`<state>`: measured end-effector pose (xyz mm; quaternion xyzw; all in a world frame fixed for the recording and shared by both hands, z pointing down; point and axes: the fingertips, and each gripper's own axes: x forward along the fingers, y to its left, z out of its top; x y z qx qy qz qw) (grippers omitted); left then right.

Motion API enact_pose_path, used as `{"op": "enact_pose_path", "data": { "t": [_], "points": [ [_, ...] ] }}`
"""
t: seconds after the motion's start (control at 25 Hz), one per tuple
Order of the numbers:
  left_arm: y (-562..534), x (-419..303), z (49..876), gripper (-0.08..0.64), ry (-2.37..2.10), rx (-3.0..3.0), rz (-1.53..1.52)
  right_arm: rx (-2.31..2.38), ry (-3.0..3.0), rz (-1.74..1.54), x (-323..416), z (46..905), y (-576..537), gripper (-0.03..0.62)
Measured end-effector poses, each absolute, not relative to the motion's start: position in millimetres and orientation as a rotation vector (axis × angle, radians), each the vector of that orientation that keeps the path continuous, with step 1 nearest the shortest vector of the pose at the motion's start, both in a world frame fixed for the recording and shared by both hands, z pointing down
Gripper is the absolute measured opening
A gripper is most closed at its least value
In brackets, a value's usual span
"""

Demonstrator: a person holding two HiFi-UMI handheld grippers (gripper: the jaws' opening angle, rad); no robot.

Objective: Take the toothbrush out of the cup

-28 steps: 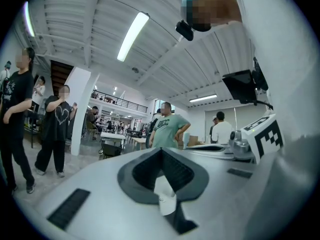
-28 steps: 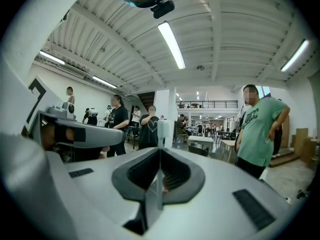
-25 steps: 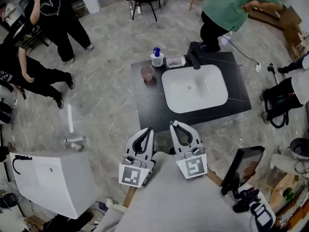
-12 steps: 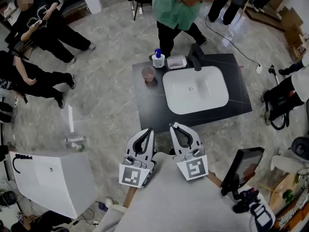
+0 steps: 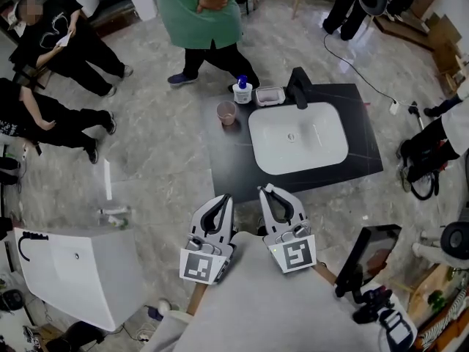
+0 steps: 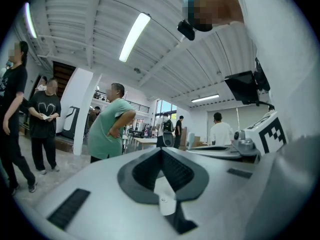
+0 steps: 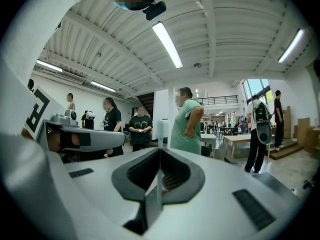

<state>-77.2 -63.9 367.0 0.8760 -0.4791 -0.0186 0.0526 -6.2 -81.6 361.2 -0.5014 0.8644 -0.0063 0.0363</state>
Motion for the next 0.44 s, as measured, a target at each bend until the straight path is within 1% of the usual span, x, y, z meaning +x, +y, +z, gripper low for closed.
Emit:
{"op": "enact_pose_path", "data": {
  "t": [0.12, 0.28, 0.44],
  "points": [
    [-62.0, -78.7, 371.9, 0.003, -1.459, 2.714, -0.009, -1.54, 2.65, -0.018, -5.8, 361.0, -81.7, 0.017],
    [-63.4, -75.2, 364.0, 0.003, -1.452, 2.669, -0.073, -1.537, 2.651, -0.012, -6.4, 360.6, -81.0, 0.017],
    [-62.6, -75.3, 363.4, 0.003, -1.44, 2.731, -0.05, -1.541, 2.645, -0.01, -6.4, 359.2, -81.5, 0.017]
  ]
}}
